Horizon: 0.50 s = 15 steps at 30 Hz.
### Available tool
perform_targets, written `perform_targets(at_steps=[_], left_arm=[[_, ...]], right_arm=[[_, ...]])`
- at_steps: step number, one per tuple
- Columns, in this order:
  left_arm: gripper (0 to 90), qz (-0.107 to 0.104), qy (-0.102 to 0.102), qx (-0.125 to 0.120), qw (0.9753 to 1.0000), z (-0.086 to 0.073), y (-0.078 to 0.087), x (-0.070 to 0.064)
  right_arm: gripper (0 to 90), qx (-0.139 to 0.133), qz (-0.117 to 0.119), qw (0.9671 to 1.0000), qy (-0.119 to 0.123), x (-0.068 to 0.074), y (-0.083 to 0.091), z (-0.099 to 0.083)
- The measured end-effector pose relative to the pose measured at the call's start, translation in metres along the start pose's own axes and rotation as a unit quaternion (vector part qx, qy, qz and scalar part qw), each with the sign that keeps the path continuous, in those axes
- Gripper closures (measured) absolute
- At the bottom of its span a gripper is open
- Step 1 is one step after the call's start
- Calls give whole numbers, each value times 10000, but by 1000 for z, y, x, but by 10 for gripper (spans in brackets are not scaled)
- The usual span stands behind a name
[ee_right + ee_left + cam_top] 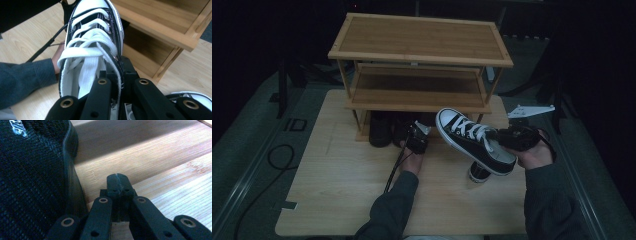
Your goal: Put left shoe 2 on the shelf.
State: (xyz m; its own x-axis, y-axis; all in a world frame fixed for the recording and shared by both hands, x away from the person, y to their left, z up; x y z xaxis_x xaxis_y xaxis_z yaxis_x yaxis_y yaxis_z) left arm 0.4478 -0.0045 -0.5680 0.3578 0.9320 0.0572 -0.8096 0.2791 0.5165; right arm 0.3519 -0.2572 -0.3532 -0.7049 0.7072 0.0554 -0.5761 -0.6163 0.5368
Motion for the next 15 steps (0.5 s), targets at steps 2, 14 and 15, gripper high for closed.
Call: perform_targets(at_steps=[2, 14, 15], left_arm=[[900, 2, 0, 0, 10000, 0, 0, 0], [900, 15, 2, -5, 10000, 0, 0, 0], [900, 15, 2, -5, 10000, 0, 0, 0]], right_arm=[[879, -31, -8, 10000, -6, -1, -1, 4], [882, -106, -142, 9998, -52, -9, -9, 24], [882, -106, -142, 9998, -52, -9, -9, 24]])
Point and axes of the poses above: each handheld gripper's, and its own axes: y roughly backward along the jaws, z roughly out of its top, x roughly to its left, the point moved 2 cm from there along -y, roughly forward along the jaws, and after that the axes turned 7 degrees about -x, right-handed, at the moved point
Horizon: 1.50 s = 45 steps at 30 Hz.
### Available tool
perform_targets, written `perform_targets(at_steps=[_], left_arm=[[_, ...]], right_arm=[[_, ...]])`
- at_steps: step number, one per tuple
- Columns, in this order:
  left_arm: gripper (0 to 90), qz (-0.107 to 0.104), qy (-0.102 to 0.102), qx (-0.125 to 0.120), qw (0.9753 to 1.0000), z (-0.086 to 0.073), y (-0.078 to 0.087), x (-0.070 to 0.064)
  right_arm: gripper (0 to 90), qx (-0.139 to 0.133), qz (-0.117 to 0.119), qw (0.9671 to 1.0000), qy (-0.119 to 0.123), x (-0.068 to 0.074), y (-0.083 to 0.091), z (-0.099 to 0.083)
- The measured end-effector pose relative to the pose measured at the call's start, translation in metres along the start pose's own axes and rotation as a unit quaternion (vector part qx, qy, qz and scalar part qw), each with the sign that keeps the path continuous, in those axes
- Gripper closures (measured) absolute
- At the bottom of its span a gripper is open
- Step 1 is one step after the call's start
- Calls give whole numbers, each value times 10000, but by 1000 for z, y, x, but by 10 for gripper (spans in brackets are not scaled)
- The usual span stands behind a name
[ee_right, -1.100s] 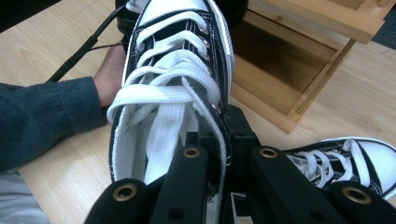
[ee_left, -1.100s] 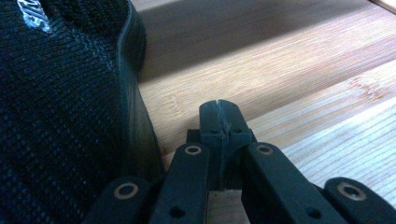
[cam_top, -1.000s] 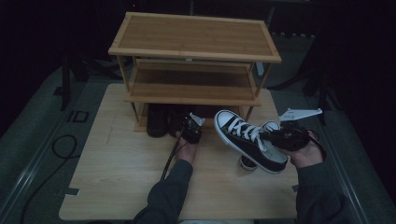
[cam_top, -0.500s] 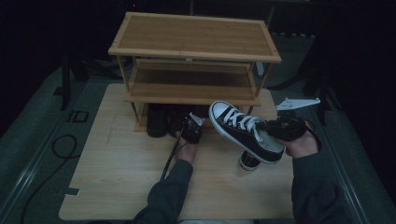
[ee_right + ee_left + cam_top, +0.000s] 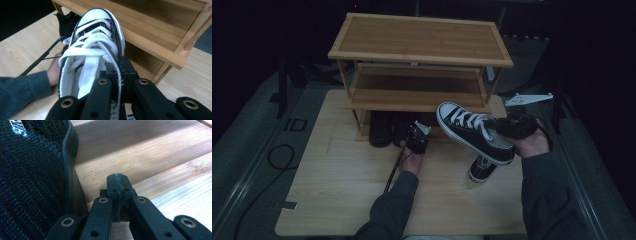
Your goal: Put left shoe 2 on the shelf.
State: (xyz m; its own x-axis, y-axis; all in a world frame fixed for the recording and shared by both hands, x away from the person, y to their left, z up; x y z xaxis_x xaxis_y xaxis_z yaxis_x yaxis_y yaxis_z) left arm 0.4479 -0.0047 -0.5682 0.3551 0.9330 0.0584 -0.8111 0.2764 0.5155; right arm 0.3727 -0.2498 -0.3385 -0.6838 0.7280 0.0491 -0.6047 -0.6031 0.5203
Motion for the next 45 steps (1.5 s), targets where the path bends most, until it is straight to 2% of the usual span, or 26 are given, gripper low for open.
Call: perform_targets(at_steps=[14, 21, 24, 33, 38, 42, 45], left_arm=[[900, 1, -2, 5, 10000, 0, 0, 0], [900, 5, -3, -4, 10000, 0, 0, 0], [900, 3, -13, 13, 10000, 0, 0, 0], [900, -2, -20, 4, 10000, 0, 0, 0], [900, -1, -22, 3, 10000, 0, 0, 0], [900, 6, -20, -1, 10000, 0, 0, 0], [900, -1, -21, 5, 10000, 0, 0, 0]], right_arm=[[885, -131, 23, 9999, -85, -3, -7, 12], [885, -118, -11, 9998, -172, -8, -24, 22], [885, -110, -22, 9998, -193, -8, -26, 23], [885, -125, -190, 9988, -442, -14, -54, 38], [884, -154, -154, 9984, -525, -13, -65, 43], [884, -176, -321, 9979, -539, -9, -73, 49], [884, -247, -361, 9970, -634, -9, -79, 52]])
Point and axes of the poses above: each handheld gripper's, and its own axes: y roughly backward along the jaws, z roughly out of its top, x roughly to its left, the point moved 2 cm from there along -y, roughly forward along the jaws, and after that the axes turned 7 degrees about -x, right-handed, at the moved point
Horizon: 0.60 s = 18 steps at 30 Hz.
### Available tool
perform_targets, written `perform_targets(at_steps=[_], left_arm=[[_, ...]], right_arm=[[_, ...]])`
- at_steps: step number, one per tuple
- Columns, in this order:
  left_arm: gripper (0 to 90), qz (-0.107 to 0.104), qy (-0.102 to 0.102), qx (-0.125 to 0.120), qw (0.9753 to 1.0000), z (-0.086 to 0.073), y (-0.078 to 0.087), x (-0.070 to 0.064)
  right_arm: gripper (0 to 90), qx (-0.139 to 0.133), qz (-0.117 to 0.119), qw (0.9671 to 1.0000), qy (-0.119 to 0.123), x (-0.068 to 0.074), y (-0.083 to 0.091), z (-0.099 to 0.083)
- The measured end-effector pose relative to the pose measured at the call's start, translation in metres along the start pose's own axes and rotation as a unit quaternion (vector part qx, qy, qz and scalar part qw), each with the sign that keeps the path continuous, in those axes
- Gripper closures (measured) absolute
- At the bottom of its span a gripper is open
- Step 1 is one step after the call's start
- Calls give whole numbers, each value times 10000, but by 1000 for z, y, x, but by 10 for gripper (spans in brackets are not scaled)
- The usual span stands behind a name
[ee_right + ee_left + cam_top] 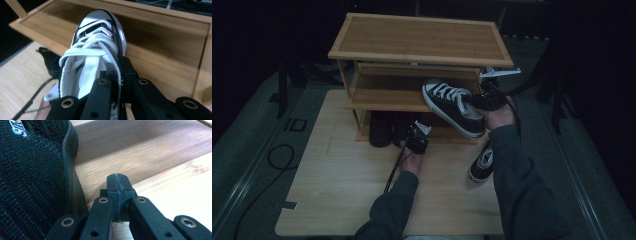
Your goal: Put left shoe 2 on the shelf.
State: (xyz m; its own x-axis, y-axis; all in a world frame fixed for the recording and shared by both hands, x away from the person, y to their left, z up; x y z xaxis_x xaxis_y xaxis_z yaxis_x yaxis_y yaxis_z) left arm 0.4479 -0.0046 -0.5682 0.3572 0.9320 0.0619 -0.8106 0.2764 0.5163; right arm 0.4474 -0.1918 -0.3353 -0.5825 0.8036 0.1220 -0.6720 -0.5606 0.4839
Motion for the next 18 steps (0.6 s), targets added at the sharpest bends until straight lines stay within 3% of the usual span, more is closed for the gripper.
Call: perform_targets(at_steps=[12, 16, 18], left_arm=[[900, 2, -16, -8, 10000, 0, 0, 0], [900, -9, -9, -9, 10000, 0, 0, 0], [900, -18, -7, -11, 10000, 0, 0, 0]], right_arm=[[883, -336, -266, 9984, -364, 6, -18, 5], [878, -116, -418, 9983, -393, 4, -28, 1], [855, -109, -346, 9982, -479, 0, -29, -1]])
Point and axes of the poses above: each handheld gripper's, and its own axes: y roughly backward along the jaws, z roughly out of its top, x roughly to its left, the point moved 2 cm from there along -y, roughly forward along the jaws, and after that the axes turned 7 degrees about -x, right-handed, at the moved point
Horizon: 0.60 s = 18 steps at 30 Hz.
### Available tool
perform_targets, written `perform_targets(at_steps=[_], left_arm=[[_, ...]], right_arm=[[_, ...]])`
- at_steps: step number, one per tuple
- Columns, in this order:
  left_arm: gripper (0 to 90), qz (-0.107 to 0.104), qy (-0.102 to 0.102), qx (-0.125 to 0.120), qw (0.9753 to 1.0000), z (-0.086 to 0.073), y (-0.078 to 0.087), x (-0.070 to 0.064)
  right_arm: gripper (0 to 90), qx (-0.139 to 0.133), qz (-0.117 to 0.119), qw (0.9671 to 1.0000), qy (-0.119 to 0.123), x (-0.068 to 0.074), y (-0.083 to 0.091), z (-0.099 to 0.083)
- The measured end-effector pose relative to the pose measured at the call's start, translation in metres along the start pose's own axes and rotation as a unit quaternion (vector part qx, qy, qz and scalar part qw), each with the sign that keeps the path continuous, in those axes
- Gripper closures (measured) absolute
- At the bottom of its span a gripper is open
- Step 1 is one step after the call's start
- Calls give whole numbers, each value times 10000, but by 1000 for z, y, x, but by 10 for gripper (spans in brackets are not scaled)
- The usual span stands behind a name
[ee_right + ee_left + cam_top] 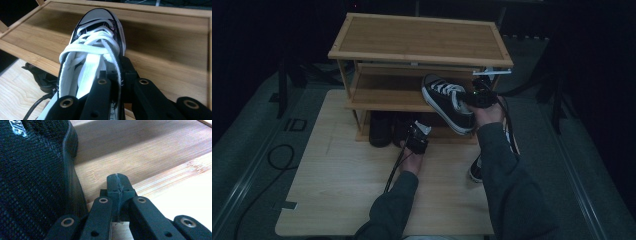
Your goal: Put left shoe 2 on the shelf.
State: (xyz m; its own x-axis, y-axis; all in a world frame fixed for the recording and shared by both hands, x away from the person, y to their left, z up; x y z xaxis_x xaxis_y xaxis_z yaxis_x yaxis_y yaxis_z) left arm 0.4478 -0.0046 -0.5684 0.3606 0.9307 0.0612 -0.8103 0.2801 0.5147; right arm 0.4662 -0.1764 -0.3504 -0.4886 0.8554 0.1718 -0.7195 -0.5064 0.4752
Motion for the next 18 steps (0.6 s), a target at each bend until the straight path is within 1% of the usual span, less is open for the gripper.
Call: perform_targets(at_steps=[3, 6, 8, 11, 13, 15, 18], left_arm=[[900, 3, 0, 0, 10000, 0, 0, 0], [900, 7, 3, 0, 10000, 0, 0, 0], [900, 10, -2, 3, 10000, 0, 0, 0], [900, 9, 6, 0, 10000, 0, 0, 0], [900, 8, 3, -1, 10000, 0, 0, 0], [900, 9, -2, -1, 10000, 0, 0, 0], [900, 18, -2, 0, 10000, 0, 0, 0]], right_arm=[[797, 11, 134, 9999, -83, -4, 1, -1], [732, 0, 234, 9997, -1, -4, 5, 0], [710, -31, 239, 9997, 86, -4, 9, 1], [708, -4, 194, 9995, 231, -3, 11, 1], [705, -70, 187, 9995, 225, -2, 11, 0], [683, -115, 204, 9995, 194, -1, 12, 1], [682, -182, 145, 9993, 275, 0, 13, 4]])
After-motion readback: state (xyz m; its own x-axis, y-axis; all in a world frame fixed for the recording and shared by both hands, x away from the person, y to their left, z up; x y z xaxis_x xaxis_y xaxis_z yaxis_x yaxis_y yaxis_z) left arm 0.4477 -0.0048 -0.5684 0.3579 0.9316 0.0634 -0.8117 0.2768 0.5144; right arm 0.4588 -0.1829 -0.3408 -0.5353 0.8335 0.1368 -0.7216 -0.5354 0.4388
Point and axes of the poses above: each handheld gripper's, and its own axes: y roughly backward along the jaws, z roughly out of its top, x roughly to its left, the point moved 2 cm from there along -y, roughly forward along the jaws, and after that the axes turned 7 degrees about -x, right-handed, at the moved point
